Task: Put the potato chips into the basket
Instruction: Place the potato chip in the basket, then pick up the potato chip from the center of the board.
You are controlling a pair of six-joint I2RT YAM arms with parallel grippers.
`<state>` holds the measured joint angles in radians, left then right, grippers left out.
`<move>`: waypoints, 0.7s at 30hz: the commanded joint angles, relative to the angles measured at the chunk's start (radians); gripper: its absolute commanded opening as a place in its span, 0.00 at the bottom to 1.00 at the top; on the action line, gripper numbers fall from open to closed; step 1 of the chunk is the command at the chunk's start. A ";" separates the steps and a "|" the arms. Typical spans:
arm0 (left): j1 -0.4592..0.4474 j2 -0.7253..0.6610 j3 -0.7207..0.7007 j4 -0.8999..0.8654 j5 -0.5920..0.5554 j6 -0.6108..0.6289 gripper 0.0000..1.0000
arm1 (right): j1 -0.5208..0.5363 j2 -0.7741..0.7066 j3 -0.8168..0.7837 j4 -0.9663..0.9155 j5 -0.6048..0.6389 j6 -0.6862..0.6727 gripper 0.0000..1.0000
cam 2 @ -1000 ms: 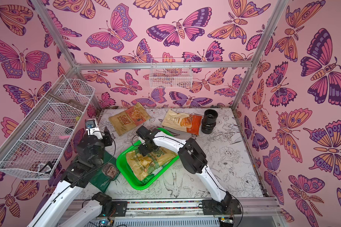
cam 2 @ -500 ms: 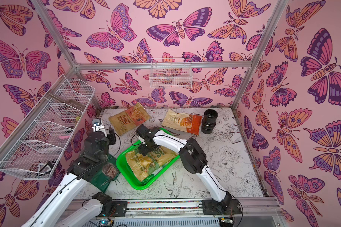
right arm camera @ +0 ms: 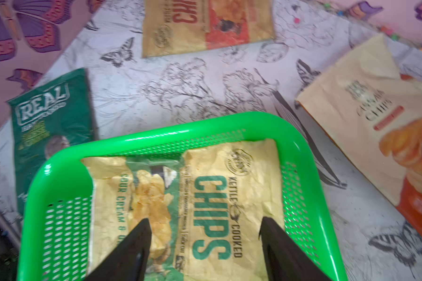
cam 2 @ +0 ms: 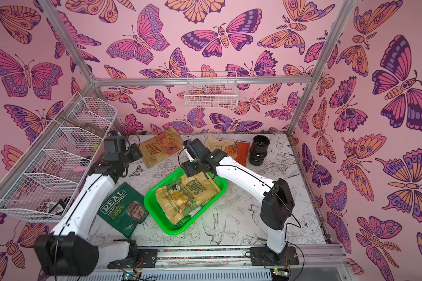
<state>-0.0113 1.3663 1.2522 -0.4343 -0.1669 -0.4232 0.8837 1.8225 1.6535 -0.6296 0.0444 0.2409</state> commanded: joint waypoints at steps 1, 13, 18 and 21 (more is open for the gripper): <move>0.016 0.147 0.105 -0.075 0.127 -0.088 0.69 | -0.035 -0.022 -0.065 0.046 0.048 0.055 0.74; 0.059 0.583 0.398 -0.085 0.093 -0.207 0.69 | -0.158 -0.051 -0.080 -0.015 -0.028 0.113 0.72; 0.081 0.714 0.493 -0.088 0.121 -0.230 0.69 | -0.158 -0.052 -0.075 -0.021 -0.026 0.101 0.72; 0.095 0.778 0.532 -0.099 0.118 -0.244 0.69 | -0.157 -0.051 -0.070 -0.032 -0.024 0.089 0.72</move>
<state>0.0677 2.1017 1.7496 -0.5026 -0.0536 -0.6373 0.7223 1.7996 1.5620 -0.6304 0.0250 0.3397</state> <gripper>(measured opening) 0.686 0.720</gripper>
